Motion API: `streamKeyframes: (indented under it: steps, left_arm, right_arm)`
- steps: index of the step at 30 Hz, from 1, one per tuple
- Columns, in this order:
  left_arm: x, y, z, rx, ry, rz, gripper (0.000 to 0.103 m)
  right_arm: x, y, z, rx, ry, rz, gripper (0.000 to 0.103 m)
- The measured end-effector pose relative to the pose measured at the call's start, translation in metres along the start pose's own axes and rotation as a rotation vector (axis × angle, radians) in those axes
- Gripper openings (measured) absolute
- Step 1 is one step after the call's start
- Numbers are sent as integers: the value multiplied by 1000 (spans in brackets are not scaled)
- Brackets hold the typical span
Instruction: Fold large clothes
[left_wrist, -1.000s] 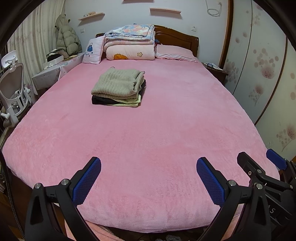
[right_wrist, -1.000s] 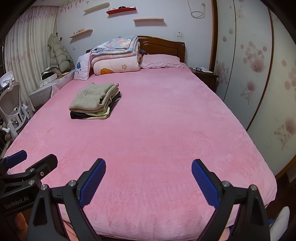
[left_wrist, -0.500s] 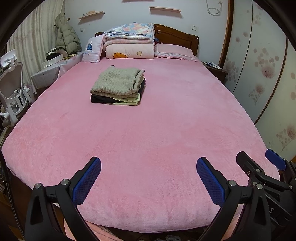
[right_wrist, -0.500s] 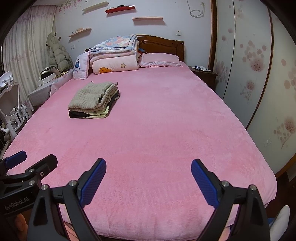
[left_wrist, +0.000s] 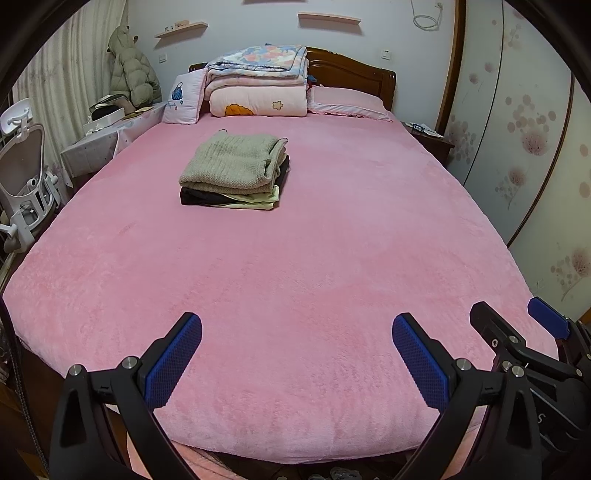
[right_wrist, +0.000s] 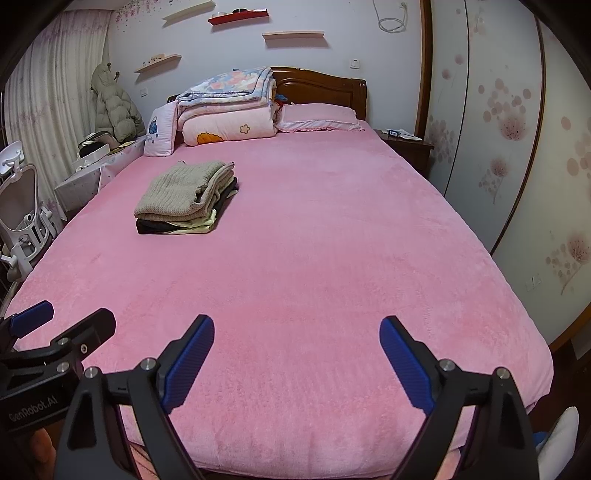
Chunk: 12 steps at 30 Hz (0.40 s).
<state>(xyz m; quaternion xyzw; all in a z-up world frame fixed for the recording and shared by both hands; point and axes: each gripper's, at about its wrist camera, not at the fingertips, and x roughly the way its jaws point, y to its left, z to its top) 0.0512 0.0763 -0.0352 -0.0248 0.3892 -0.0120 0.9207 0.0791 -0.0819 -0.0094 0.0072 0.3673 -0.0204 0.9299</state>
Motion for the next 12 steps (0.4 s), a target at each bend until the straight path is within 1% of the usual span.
streamKeyframes:
  steps: [12]
  left_arm:
    - [1, -2, 0, 0, 1, 3, 102]
  right_arm:
    - [0, 0, 1, 0, 1, -1, 92]
